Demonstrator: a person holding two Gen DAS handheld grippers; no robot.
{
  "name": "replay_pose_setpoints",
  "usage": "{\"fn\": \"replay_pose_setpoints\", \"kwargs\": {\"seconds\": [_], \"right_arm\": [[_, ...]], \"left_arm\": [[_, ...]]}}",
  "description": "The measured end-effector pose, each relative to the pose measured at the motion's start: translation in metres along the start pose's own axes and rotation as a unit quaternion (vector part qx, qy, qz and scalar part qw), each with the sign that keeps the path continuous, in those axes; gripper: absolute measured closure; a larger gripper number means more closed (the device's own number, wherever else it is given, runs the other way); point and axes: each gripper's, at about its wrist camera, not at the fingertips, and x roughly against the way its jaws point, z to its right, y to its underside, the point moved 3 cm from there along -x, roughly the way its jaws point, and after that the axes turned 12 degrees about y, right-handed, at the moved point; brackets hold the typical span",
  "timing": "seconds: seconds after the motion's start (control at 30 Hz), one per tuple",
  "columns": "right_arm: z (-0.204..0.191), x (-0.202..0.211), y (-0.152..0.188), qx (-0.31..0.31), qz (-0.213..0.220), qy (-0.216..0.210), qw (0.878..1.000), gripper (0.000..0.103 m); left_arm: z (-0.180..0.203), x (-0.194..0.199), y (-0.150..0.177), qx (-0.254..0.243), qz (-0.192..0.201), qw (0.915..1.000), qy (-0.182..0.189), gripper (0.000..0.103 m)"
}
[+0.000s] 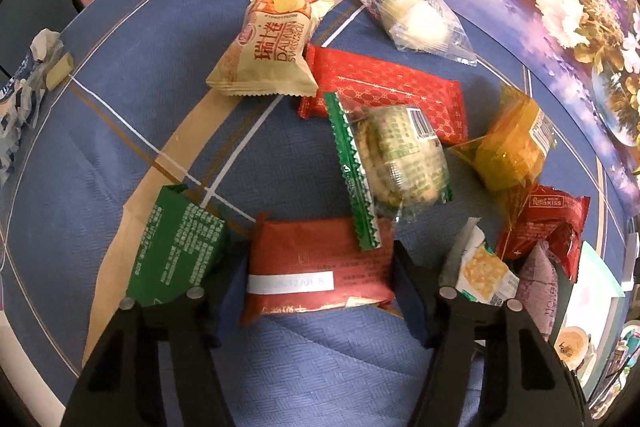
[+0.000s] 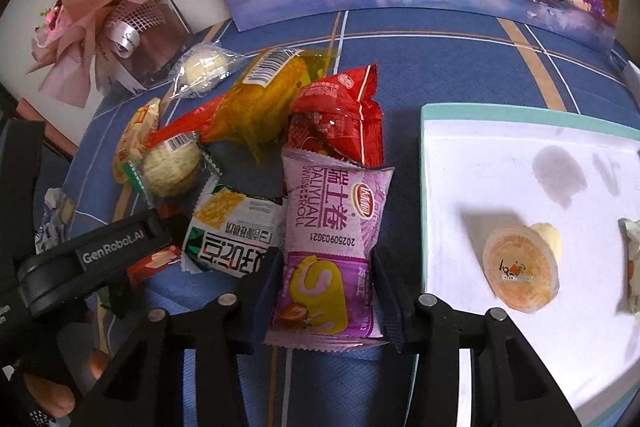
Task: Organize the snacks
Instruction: 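Grasp the red white-striped packet with the left tool while the right tool grasps the pink-purple bag, then carry the red packet and pink-purple bag into the white tray while both tools open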
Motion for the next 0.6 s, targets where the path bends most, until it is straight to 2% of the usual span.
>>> {"fn": "replay_pose_setpoints", "kwargs": {"seconds": [0.27, 0.6], "right_arm": [[0.001, 0.014, -0.001, 0.006, 0.017, 0.007, 1.0, 0.062], [0.008, 0.05, -0.002, -0.002, 0.048, -0.002, 0.999, 0.062]], "left_arm": [[0.01, 0.014, 0.003, -0.005, -0.003, 1.0, -0.007, 0.038], [0.024, 0.058, 0.001, -0.014, 0.032, 0.9993, 0.011, 0.038]]}}
